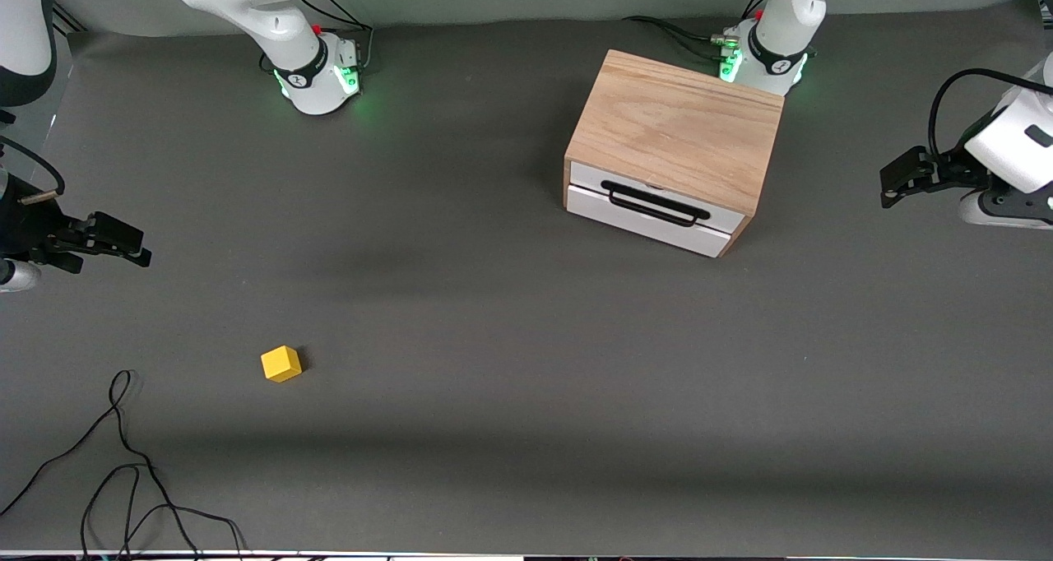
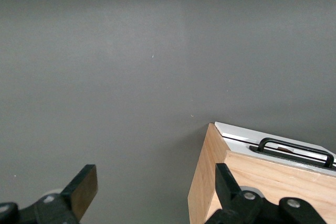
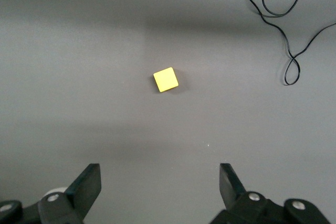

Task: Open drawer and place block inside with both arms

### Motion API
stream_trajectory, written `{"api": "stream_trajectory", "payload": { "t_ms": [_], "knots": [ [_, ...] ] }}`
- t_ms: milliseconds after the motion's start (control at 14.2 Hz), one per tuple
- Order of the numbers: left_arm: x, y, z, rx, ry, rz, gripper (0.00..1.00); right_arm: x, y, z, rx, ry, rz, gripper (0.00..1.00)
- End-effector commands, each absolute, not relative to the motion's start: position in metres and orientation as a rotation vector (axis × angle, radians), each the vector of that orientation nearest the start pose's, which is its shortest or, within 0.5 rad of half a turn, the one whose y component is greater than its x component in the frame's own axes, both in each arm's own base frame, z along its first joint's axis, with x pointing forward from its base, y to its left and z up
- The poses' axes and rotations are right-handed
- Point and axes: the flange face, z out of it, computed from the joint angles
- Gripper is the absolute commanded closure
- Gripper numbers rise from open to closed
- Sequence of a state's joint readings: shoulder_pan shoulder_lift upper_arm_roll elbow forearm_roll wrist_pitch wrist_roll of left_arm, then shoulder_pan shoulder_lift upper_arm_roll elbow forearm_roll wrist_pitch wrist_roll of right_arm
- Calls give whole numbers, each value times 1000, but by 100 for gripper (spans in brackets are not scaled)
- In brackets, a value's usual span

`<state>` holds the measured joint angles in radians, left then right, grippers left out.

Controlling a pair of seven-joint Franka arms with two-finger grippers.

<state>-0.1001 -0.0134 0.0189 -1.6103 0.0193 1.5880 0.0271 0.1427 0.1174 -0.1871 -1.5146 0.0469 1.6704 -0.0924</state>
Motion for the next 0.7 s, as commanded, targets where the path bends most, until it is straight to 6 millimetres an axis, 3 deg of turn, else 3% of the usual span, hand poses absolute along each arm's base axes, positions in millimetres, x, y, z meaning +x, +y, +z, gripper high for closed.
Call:
{"api": "stream_trajectory", "payload": {
  "t_ms": [0,352,634],
  "knots": [
    [549,-40,619,-3127,190,-5,0,602,-13,598,-3119,-60,-89,0],
    [548,-40,619,-3127,190,-3,0,605,4,602,-3119,-86,-126,0],
    [549,-39,619,-3127,188,-3,0,615,2,584,-3124,-95,-104,0]
  ]
}}
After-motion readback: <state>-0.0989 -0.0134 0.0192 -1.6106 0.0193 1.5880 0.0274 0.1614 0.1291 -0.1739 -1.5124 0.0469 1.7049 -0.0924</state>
